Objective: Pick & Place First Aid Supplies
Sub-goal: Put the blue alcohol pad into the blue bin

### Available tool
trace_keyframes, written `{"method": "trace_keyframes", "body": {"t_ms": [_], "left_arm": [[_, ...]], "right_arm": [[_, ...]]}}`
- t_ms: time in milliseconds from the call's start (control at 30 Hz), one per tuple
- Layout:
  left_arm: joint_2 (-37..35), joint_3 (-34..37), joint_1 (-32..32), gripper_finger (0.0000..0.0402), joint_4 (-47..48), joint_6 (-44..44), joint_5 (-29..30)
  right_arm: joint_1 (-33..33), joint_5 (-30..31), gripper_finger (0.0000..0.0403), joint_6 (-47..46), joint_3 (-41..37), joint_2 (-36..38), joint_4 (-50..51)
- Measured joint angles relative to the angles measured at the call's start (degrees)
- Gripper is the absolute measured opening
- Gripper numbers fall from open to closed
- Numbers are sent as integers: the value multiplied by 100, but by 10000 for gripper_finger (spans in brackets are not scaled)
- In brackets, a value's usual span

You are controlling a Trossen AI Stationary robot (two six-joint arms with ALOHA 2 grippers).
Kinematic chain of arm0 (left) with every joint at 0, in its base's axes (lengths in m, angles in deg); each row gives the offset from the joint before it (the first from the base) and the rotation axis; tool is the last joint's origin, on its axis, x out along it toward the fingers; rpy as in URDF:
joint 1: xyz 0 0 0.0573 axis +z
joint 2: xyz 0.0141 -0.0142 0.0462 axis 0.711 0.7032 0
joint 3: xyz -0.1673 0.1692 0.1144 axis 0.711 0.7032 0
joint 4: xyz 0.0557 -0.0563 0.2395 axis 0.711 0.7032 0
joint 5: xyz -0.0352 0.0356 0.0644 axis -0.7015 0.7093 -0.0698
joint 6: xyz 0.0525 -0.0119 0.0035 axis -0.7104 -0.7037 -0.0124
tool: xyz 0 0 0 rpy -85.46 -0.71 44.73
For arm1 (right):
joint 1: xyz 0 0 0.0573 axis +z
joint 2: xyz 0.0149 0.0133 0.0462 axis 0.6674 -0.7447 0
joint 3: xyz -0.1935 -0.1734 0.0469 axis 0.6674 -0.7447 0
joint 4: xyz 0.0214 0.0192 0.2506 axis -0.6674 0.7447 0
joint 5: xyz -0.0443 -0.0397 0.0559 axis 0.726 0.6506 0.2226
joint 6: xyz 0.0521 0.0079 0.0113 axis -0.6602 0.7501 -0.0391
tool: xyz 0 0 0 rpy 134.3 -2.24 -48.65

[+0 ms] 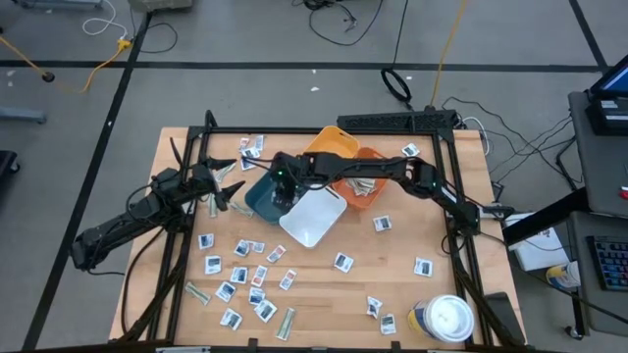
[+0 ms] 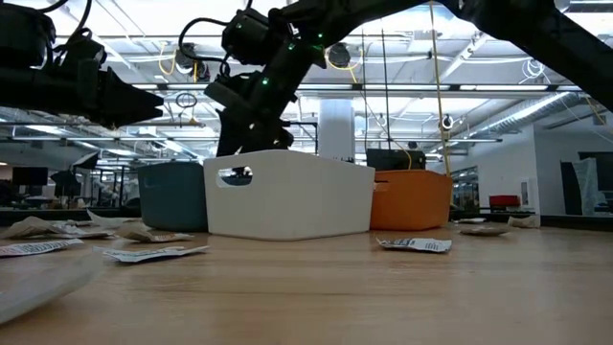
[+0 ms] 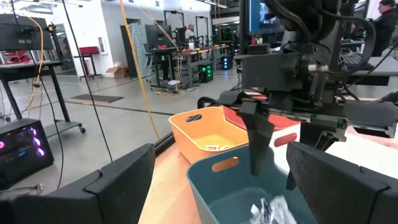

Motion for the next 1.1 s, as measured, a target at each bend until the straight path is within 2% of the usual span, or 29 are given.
{"method": "trace_keyframes", "body": {"t_ms": [100,200,500,833,1000,1100], "left_arm": [[-1,-1,1,367,0,0,0],[0,-1,1,367,0,0,0],[-1,0,1,367,-1,0,0],[-2,-1,-1,367,-2,0,0],[-2,0,0,367,-2,0,0],[-1,0,1,367,0,0,0]], "right_arm": [[-13,3,239,-42,-1,90,102],[-55,6,251,-162,-2,330,318],[-320,17,240,-767,1,935,1701],[-516,0,238,-805,2,1256,3745],[-615,-1,238,-979,-82,1264,4101],[-787,40,238,-1118,-498,1554,3903]]}}
